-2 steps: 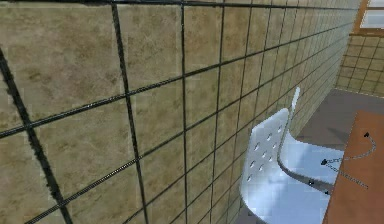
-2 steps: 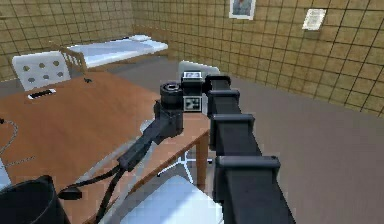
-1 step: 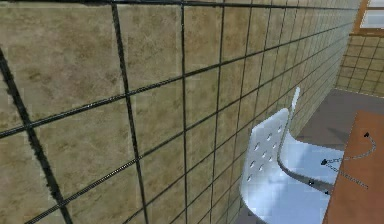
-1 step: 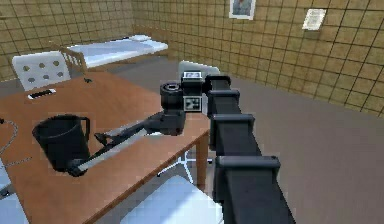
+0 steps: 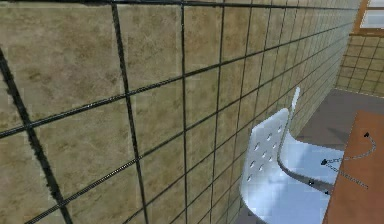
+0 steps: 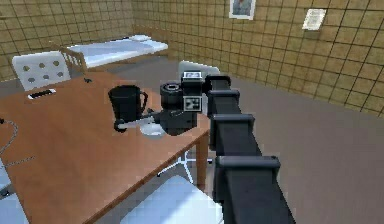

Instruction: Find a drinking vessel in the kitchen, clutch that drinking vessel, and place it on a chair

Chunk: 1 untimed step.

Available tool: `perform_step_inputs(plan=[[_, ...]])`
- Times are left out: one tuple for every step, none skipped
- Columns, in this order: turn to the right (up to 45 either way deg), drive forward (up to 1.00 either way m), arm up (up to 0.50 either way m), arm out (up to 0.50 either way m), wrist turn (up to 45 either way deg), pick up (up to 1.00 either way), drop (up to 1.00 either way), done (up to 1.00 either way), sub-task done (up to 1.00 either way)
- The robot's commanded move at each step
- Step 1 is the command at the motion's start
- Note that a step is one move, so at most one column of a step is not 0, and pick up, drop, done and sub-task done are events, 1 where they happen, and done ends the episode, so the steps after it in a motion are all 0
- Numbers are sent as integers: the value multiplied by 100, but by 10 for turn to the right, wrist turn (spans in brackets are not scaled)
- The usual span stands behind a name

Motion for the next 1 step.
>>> perform_step_inputs(plan=[[0,0,0,0,360,0,0,0,0]])
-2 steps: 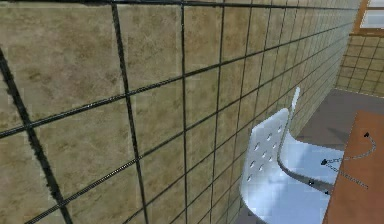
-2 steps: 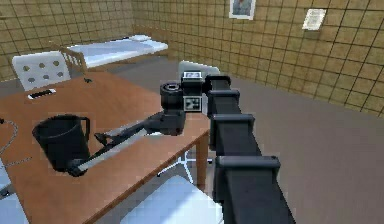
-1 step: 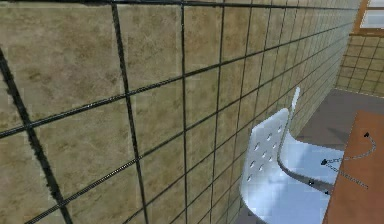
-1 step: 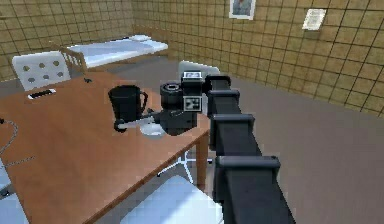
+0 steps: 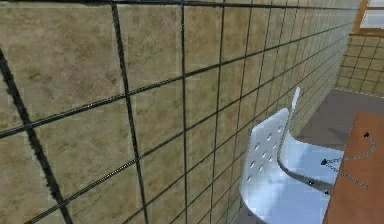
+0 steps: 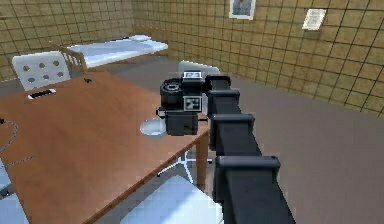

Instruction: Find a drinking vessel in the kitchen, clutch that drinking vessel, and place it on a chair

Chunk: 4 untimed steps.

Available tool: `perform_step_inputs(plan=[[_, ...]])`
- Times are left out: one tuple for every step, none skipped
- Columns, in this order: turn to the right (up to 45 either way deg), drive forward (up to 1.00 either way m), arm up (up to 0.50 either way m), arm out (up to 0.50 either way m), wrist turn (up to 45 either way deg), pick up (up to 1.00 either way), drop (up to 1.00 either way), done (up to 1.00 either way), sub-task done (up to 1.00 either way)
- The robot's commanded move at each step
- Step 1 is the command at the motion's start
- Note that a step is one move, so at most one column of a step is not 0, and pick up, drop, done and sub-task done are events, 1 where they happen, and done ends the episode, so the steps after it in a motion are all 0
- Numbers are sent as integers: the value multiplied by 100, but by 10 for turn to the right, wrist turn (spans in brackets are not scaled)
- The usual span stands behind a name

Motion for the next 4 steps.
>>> perform_step_inputs(plan=[[0,0,-30,0,0,0,0,0,0],[0,0,-32,0,0,0,0,0,0],[0,0,0,0,0,0,100,0,0],[0,0,10,0,0,0,0,0,0]])
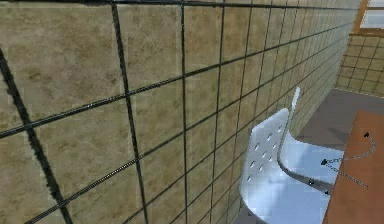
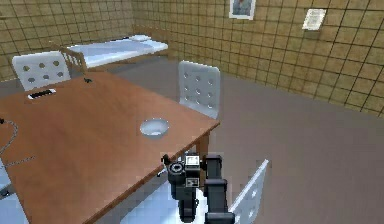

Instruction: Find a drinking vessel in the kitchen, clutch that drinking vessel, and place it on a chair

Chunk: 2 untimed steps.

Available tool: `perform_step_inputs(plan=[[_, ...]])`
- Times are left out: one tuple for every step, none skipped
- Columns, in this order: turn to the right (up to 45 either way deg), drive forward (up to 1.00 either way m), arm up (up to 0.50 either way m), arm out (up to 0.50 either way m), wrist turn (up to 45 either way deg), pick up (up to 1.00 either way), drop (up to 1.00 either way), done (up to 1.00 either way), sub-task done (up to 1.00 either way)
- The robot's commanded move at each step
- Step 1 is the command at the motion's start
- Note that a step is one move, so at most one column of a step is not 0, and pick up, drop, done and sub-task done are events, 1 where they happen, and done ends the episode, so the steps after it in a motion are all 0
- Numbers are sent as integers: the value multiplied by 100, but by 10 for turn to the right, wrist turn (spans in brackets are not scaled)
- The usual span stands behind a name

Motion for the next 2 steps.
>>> perform_step_inputs(plan=[[0,0,0,-8,0,0,0,0,0],[0,0,0,0,0,0,0,100,0]])
